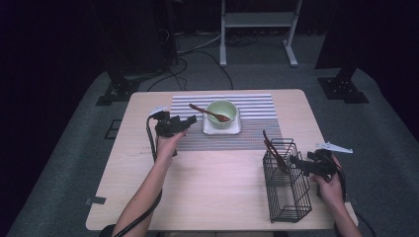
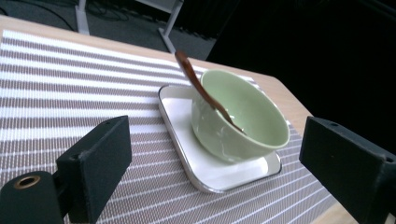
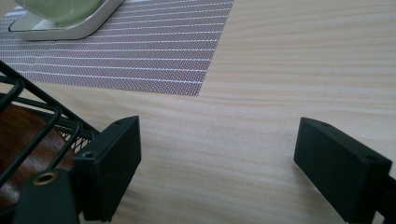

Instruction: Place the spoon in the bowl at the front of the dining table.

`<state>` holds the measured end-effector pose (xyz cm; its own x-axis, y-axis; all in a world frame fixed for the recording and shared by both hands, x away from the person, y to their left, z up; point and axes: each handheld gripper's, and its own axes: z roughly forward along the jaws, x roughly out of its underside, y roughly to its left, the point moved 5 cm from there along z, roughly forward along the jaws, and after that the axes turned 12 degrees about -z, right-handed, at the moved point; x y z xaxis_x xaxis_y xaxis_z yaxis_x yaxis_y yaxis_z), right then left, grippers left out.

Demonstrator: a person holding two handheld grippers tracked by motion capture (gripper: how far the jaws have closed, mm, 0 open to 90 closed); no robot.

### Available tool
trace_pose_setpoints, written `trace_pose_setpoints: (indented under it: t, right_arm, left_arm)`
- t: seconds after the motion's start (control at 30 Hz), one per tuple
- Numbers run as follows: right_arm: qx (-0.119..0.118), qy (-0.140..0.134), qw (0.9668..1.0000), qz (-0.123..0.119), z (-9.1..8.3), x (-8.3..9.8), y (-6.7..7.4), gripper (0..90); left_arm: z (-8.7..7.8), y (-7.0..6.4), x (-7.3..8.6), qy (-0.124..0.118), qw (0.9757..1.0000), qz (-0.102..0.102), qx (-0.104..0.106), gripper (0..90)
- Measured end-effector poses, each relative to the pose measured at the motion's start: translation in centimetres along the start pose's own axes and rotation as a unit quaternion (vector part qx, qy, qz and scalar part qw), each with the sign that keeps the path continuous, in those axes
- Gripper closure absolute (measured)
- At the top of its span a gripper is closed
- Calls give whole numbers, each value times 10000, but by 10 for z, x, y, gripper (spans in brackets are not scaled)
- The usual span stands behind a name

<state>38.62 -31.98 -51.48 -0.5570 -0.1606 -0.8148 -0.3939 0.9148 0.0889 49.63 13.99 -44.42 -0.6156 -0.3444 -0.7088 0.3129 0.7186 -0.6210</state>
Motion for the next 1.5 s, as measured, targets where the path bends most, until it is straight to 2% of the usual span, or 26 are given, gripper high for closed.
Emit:
trace_pose_setpoints:
  t: [0.2,0.37,0.63,0.93,1.1,1.23,1.5]
  right_arm:
    - [-2,6,10000,24,0,0,0,134]
    - [3,6,10000,36,0,0,0,134]
    - [4,1,10000,40,0,0,0,134]
    - [8,-12,10000,51,0,0,-1,134]
    - [17,-3,10000,44,-1,0,0,134]
    - [9,5,10000,38,0,0,0,134]
    - [12,7,10000,11,0,0,0,134]
  left_arm:
    - [-3,-1,4,57,10000,74,26,84]
    - [-9,-1,4,28,10000,52,49,55]
    - [-15,-5,9,114,9996,262,34,31]
    - [-19,-6,17,244,9989,410,24,21]
    - [-23,-9,20,280,9986,441,76,21]
    - [-27,-11,22,261,9986,407,222,21]
    - [-31,-14,29,314,9981,442,283,21]
